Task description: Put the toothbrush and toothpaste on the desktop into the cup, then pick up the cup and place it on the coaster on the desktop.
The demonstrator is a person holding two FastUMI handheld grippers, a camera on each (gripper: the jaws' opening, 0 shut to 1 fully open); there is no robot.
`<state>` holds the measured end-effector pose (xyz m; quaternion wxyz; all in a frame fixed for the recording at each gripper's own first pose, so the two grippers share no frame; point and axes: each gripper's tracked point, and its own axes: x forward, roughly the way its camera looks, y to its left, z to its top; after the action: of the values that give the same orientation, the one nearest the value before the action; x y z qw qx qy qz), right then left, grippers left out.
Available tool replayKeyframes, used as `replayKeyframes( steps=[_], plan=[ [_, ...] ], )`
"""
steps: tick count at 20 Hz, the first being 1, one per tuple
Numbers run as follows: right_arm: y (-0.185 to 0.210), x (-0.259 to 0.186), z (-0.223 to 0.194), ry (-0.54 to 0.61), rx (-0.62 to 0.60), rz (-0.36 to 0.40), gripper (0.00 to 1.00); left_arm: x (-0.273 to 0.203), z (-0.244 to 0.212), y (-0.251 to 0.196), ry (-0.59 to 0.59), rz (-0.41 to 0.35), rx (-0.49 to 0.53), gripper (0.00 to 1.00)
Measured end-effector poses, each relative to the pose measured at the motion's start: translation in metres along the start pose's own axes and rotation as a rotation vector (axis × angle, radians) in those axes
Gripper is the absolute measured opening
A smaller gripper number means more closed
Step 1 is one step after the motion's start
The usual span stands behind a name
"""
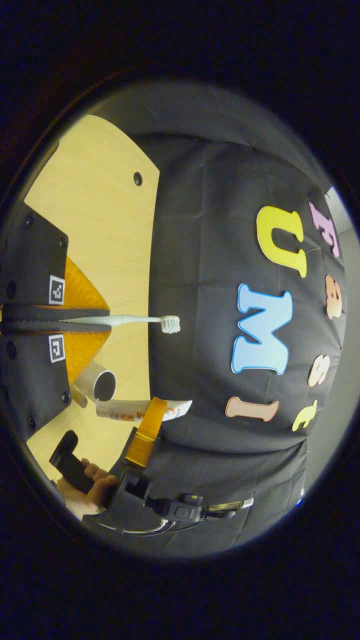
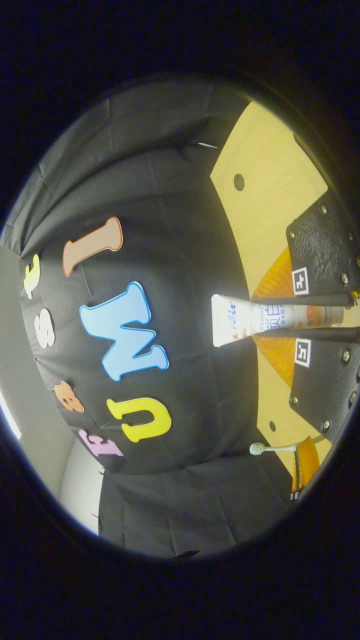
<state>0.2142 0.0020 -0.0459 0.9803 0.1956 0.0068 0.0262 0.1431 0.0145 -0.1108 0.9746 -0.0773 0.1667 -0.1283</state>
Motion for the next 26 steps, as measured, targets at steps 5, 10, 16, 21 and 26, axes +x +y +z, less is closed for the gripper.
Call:
replayKeyframes(
  steps=[5,10,16,21,26],
  plan=[
    [-0.014,0.026,-0.012,-0.008,-0.055,-0.025,0.17,0.006,0.004,0.0,-0.01,-0.014,0.004,0.08],
    [-0.025,0.04,-0.042,0.069,-0.049,-0.037,0.17,0.01,-0.002,-0.001,0.013,-0.015,-0.004,0.08],
    [-0.028,0.034,-0.063,0.144,-0.121,-0.041,0.22,0.02,-0.01,-0.008,0.042,-0.025,-0.021,0.08],
    [-0.03,0.025,-0.09,0.248,-0.207,-0.037,0.24,0.024,-0.012,-0.017,0.046,-0.034,-0.04,0.08],
    [-0.03,0.016,-0.105,0.313,-0.25,-0.029,0.26,0.029,-0.007,-0.028,0.03,-0.051,-0.049,0.08]
  ],
)
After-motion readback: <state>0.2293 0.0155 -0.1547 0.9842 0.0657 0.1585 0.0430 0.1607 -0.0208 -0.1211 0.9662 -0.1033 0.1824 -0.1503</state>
